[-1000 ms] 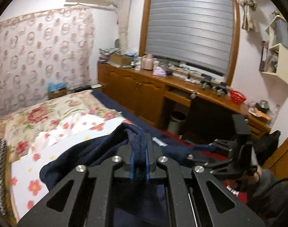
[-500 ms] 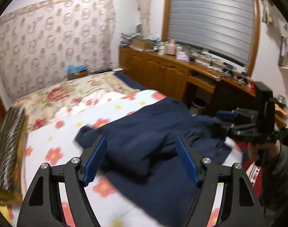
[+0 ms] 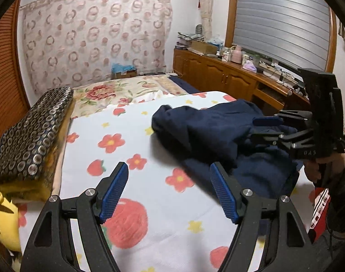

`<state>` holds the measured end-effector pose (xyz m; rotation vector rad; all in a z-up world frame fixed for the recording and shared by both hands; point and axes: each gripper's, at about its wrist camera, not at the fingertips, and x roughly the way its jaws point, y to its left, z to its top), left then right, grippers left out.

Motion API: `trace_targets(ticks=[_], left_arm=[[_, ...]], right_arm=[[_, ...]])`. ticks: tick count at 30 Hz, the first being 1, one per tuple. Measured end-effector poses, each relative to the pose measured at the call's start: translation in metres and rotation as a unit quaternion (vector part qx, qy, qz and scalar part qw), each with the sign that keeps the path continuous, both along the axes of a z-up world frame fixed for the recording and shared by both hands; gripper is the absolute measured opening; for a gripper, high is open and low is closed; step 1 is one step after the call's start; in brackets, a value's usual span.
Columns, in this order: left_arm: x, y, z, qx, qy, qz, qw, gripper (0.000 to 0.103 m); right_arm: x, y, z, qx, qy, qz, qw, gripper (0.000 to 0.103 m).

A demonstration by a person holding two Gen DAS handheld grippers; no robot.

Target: Fold small clothes

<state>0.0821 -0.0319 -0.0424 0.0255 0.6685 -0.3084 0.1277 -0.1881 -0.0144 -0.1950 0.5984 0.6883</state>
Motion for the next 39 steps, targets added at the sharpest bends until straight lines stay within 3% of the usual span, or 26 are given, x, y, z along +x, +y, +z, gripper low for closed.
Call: trace_targets(ticks=[5, 8, 10, 12, 14, 19, 23, 28, 29, 31, 33, 35, 39], left_arm=[[-0.004, 0.011, -0.008, -0.010, 0.004, 0.006, 0.9999, 0.075], [-0.004, 0.015, -0.011, -0.013, 0.004, 0.008, 0.9999, 0.075], [-0.004, 0.018, -0.012, -0.016, 0.005, 0.008, 0.9998, 0.075], [-0.004, 0.018, -0.013, -0.016, 0.005, 0.008, 0.9998, 0.075], [-0.005, 0.017, -0.013, -0.015, 0.005, 0.008, 0.9999, 0.075], [-0.007, 0.018, -0.015, -0.018, 0.006, 0.006, 0.9998, 0.075], [-0.007, 0.015, -0.016, -0.017, 0.007, 0.002, 0.9998, 0.075], [-0.007, 0.012, -0.016, -0.016, 0.007, -0.001, 0.9998, 0.075], [-0.006, 0.011, -0.016, -0.016, 0.008, -0.002, 0.9998, 0.075], [-0.006, 0.009, -0.015, -0.017, 0.008, -0.002, 0.9998, 0.075], [-0.005, 0.007, -0.015, -0.017, 0.009, -0.004, 0.9998, 0.075], [-0.005, 0.004, -0.016, -0.015, 0.010, -0.005, 0.9998, 0.075], [-0.003, -0.002, -0.019, -0.012, 0.016, -0.010, 0.9998, 0.075]], right_arm=[[0.001, 0.022, -0.010, -0.018, 0.005, 0.023, 1.000, 0.057], [0.006, 0.035, -0.015, -0.054, 0.000, 0.030, 0.998, 0.055], [0.015, 0.040, -0.020, -0.086, -0.006, 0.025, 0.996, 0.040], [0.027, 0.043, -0.024, -0.107, -0.008, 0.020, 0.994, 0.006], [0.034, 0.038, -0.014, -0.100, -0.012, 0.027, 0.995, 0.004], [0.047, -0.001, 0.034, -0.039, -0.029, 0.005, 0.999, 0.004], [0.081, -0.048, 0.060, -0.017, -0.038, -0.086, 0.995, 0.002], [0.116, -0.081, 0.058, -0.021, -0.037, -0.198, 0.979, 0.007], [0.116, -0.085, 0.055, -0.015, -0.033, -0.196, 0.980, 0.008], [0.110, -0.082, 0.048, -0.008, -0.030, -0.182, 0.983, 0.018], [0.102, -0.077, 0.038, -0.009, -0.025, -0.174, 0.984, 0.035], [0.094, -0.081, 0.028, -0.002, -0.008, -0.149, 0.989, 0.042], [0.094, -0.079, 0.007, -0.019, 0.041, -0.103, 0.994, 0.042]])
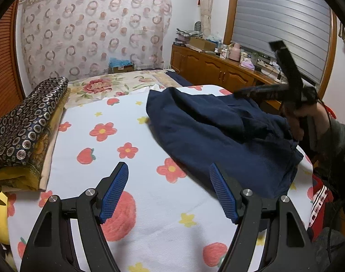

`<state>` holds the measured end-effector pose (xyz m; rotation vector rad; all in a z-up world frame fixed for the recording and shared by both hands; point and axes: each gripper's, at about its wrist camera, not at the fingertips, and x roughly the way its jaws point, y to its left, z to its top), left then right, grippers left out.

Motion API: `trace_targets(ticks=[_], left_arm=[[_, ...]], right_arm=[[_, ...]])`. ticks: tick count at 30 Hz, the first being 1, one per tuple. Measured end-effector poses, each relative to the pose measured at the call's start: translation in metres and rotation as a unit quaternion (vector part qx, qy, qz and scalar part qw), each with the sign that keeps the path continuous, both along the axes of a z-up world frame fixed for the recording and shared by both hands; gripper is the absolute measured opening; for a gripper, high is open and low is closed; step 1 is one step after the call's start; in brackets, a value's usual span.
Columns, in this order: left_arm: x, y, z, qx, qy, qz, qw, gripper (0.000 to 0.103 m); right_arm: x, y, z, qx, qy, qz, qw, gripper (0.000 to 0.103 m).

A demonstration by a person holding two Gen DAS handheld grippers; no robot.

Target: Fold small clothes

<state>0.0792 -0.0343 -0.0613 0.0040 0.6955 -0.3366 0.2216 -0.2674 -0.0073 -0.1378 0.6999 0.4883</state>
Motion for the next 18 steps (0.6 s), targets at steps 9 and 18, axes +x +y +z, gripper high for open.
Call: trace_targets(ticks=[9, 18], left_arm=[[-0.001, -0.008, -0.004, 0.005, 0.008, -0.006, 0.9999, 0.075], [-0.001, -0.005, -0.007, 0.000, 0.011, -0.001, 0.9999, 0.075]], right_arm=[[0.064, 0.017, -0.027, 0.011, 0.083, 0.003, 0.996, 0.042], [0.084, 0.022, -0.017, 0.048, 0.055, 0.031, 0.997, 0.001]])
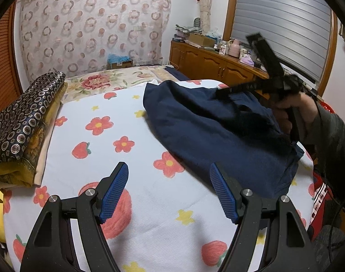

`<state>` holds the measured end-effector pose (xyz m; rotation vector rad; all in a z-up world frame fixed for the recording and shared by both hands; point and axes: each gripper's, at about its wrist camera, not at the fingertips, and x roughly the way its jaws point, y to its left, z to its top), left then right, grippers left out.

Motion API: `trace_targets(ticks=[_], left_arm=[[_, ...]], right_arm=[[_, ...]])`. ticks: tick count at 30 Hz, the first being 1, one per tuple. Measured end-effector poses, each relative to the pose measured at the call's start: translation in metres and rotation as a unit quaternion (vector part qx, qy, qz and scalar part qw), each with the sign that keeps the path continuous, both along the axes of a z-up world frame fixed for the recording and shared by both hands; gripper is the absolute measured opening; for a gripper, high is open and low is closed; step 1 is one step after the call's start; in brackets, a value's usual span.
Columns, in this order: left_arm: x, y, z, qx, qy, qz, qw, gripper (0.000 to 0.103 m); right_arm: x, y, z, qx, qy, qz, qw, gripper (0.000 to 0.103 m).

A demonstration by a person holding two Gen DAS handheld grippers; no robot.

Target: Fold small clothes

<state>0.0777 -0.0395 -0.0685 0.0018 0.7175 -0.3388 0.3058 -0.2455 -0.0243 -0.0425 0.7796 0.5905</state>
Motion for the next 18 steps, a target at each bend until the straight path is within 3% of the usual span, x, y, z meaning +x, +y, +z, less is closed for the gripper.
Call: trace_targets(ticks=[7, 11, 13, 14, 15, 18], left_arm=[[-0.002, 0.001, -0.003, -0.001, 0.004, 0.001, 1.0000, 0.075], [-0.003, 0.001, -0.005, -0.004, 0.005, 0.001, 1.0000, 0.075], [-0.004, 0.001, -0.005, -0.003, 0.006, 0.000, 1.0000, 0.075], [-0.004, 0.000, -0.005, -0.002, 0.006, 0.000, 1.0000, 0.075], [-0.005, 0.000, -0.005, -0.002, 0.006, 0.000, 1.0000, 0.075], [-0.005, -0.001, -0.005, -0.004, 0.005, 0.000, 1.0000, 0.075]], right_arm=[[0.015, -0.021, 0.036, -0.018, -0.084, -0.073, 0.994, 0.001], [0.040, -0.037, 0.035, -0.053, -0.089, -0.146, 0.984, 0.001], [0.048, -0.037, 0.025, -0.069, -0.069, -0.139, 0.986, 0.010], [0.050, -0.040, 0.018, -0.070, -0.055, -0.135, 0.987, 0.019], [0.048, -0.042, 0.014, -0.073, -0.053, -0.137, 0.986, 0.030], [0.033, -0.048, 0.010, -0.063, -0.054, -0.120, 0.989, 0.047]])
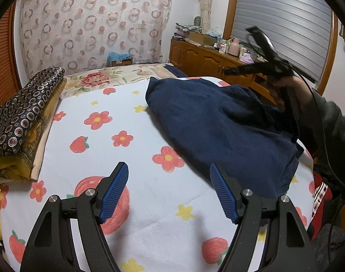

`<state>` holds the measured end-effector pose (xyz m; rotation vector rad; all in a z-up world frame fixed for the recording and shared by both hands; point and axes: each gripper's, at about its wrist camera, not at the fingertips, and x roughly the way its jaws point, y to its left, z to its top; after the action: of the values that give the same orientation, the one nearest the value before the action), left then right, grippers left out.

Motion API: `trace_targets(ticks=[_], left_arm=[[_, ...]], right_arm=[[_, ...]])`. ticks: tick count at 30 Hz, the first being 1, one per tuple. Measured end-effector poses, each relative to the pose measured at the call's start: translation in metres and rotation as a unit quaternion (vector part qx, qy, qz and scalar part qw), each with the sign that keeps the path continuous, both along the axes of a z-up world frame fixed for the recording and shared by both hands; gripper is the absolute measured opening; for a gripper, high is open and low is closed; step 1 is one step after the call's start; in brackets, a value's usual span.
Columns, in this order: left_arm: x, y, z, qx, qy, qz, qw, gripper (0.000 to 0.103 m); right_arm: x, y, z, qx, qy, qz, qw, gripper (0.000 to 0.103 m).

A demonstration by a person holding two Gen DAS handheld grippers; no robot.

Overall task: Fold small clothes
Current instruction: 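Fold the held shirt end over the bundle with the right gripper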

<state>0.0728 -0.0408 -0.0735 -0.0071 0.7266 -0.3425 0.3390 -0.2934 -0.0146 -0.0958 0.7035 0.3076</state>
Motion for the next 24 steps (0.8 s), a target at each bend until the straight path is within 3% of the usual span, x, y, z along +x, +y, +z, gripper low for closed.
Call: trace_targets(ticks=[3, 8, 12, 17, 24], left_arm=[[0.001, -0.003, 0.000, 0.000, 0.001, -0.001, 1.0000, 0.075], [0.003, -0.008, -0.001, -0.012, 0.002, -0.009, 0.9999, 0.075], [0.007, -0.014, -0.001, -0.019, 0.004, -0.012, 0.9997, 0.089], [0.011, -0.023, 0.000, -0.012, 0.008, -0.015, 0.9998, 0.089], [0.015, -0.029, -0.006, -0.013, 0.018, -0.015, 0.9996, 0.089]], right_arm=[[-0.023, 0.000, -0.005, 0.001, 0.000, 0.022, 1.000, 0.055], [-0.069, -0.016, -0.018, 0.018, 0.033, 0.060, 0.997, 0.056], [-0.072, -0.027, -0.028, 0.020, 0.052, 0.079, 0.995, 0.056], [-0.074, -0.039, -0.038, 0.021, 0.061, 0.086, 0.994, 0.056], [-0.075, -0.032, -0.023, 0.025, 0.059, 0.102, 0.993, 0.056]])
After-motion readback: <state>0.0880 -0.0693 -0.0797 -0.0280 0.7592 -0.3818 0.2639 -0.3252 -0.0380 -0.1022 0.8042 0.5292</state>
